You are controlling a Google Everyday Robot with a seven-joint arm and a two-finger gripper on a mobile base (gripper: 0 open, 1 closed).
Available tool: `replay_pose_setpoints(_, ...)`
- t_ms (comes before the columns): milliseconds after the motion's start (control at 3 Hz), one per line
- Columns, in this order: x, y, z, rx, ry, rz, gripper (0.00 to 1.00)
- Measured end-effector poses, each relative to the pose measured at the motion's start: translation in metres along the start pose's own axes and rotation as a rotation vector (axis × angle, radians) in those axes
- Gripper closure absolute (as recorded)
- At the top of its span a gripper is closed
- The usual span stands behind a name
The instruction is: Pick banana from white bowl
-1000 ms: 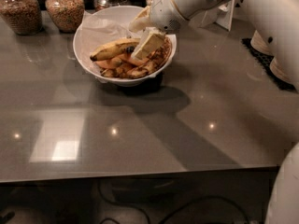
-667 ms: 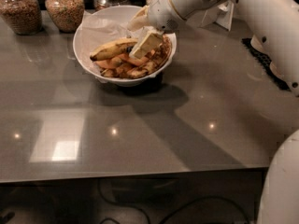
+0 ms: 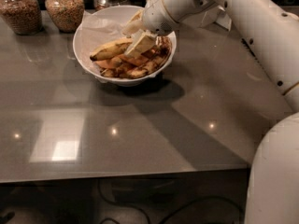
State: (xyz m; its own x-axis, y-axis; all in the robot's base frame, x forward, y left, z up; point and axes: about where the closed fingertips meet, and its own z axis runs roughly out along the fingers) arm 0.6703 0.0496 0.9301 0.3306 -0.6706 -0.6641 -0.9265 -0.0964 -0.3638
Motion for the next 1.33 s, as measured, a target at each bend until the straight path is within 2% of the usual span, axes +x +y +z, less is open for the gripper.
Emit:
replay_pose_setpoints(333, 0.000, 0.000, 0.000, 0.000, 0.000, 0.000, 0.63)
replay_pose_setpoints(667, -0.008, 0.005, -0.001, -0.020, -0.006, -0.012, 0.86)
replay_pose_setpoints(1000, -0.018, 0.011, -0.016, -0.027, 0.000, -0.027, 1.00)
replay_pose_setpoints(1333, -0.029, 0.015, -0.045, -0.001, -0.003, -0.038, 1.00)
